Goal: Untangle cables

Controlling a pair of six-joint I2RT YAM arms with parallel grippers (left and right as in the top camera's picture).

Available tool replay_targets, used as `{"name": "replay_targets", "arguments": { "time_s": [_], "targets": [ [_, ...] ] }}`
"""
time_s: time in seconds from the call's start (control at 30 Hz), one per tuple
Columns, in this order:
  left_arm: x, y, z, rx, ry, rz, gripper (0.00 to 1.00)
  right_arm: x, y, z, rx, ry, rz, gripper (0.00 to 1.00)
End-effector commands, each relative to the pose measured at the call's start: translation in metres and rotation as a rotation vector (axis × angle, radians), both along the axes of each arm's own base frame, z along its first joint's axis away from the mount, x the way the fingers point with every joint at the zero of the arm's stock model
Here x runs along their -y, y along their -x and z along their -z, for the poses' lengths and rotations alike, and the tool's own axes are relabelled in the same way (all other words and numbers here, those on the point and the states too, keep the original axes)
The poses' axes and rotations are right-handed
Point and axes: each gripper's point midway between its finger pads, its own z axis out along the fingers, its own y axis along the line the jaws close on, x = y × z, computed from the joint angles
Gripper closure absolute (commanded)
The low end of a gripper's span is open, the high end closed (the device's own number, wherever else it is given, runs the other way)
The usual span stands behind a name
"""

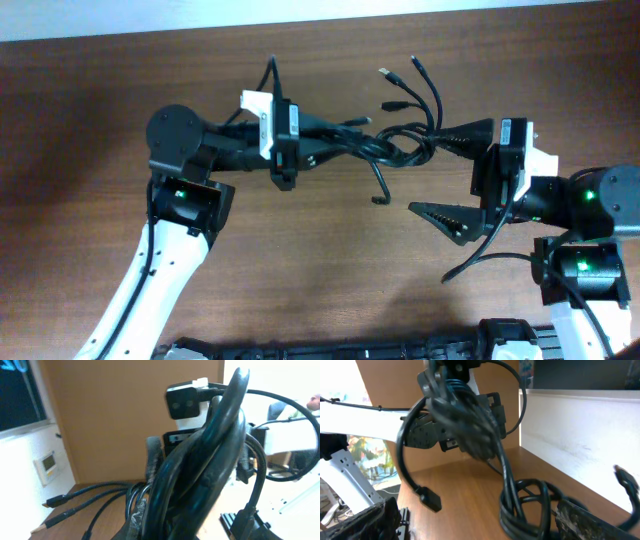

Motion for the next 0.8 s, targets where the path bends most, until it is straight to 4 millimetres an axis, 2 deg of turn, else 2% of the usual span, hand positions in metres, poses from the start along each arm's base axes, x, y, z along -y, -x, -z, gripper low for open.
{"name": "replay_targets", "arguments": {
  "time_s": [0.0,0.1,0.27,0.43,0.53,0.77],
  "targets": [
    [0.002,0.004,-0.001,0.059,0.003,0.016,1.00,0.001,-0.006,0.001,-0.021,0.002,-0.018,0.01],
    [0.001,0.003,-0.002,0.065,0.005,0.009,1.00,0.001,-0.013,0.006,-0.048,-0.001,-0.018,0.01],
    [-0.013,-0.011,-0.002,0.064,0.003,-0.044,1.00,0.004,-0.026,0.009,-0.095,-0.019,0.021,0.01],
    [-0.024,-0.022,-0.002,0.064,0.002,-0.087,1.00,0.024,-0.043,0.008,-0.204,-0.076,0.132,0.01],
    [-0.024,-0.021,-0.004,0.081,0.007,-0.086,1.00,0.038,-0.054,0.008,-0.306,-0.138,0.206,0.01],
    [-0.018,-0.007,-0.019,0.200,0.048,-0.058,1.00,0.039,-0.055,0.014,-0.452,-0.190,0.205,0.01]
  ]
}}
